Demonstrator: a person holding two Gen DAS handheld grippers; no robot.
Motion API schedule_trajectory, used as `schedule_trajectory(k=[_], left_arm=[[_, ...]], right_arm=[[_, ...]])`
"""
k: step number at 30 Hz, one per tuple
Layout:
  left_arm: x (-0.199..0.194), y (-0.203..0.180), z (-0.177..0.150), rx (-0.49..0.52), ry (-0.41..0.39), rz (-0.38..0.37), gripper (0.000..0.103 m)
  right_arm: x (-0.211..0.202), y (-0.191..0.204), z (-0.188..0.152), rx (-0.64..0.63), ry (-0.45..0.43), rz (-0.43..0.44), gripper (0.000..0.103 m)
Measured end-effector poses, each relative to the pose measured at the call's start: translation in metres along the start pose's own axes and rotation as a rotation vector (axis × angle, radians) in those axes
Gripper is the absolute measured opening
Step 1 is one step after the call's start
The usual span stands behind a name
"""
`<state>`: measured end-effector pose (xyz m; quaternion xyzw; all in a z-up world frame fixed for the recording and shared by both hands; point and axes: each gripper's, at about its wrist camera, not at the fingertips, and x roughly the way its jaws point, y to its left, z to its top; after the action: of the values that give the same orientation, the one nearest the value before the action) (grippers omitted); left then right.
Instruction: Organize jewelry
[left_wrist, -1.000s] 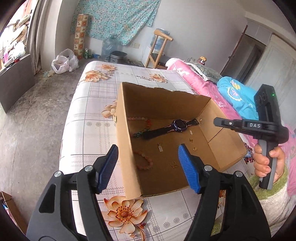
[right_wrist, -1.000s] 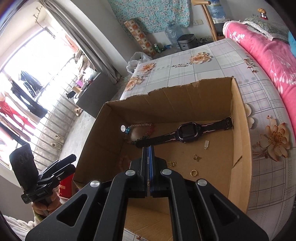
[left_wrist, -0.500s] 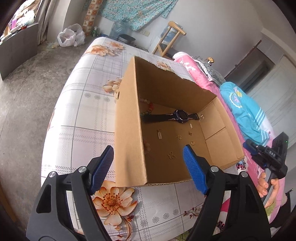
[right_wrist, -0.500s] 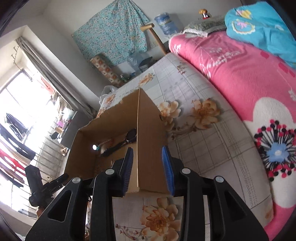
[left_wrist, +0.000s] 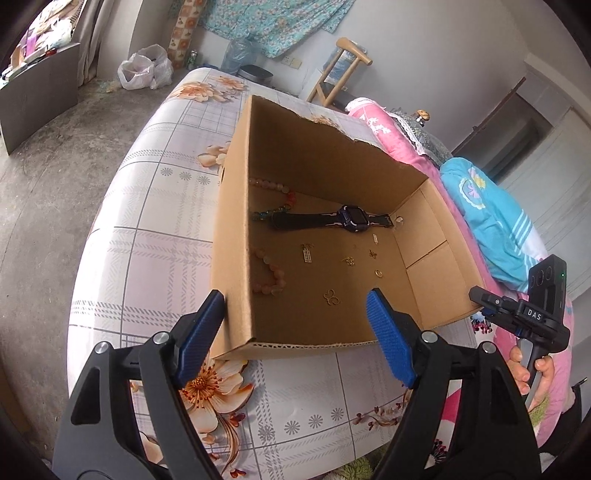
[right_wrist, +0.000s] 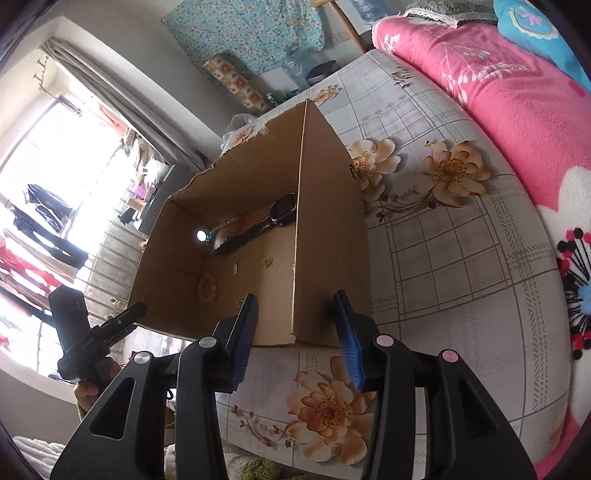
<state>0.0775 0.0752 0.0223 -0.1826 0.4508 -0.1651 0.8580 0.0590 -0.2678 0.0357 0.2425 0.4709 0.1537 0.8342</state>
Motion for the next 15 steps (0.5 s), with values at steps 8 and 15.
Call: schedule_trajectory(k=[8, 15], left_arm=[[-0.014, -0.004, -0.020, -0.006, 0.019, -0.038, 0.074], [-0.022, -0.007, -0.035, -0.017, 0.025, -0.070, 0.074]], right_arm=[[-0.018, -0.005, -0.021, 0.014, -0.007, -0.019, 0.042], [-0.032, -0.004, -0.039, 0.036, -0.028, -0.054, 0.042]])
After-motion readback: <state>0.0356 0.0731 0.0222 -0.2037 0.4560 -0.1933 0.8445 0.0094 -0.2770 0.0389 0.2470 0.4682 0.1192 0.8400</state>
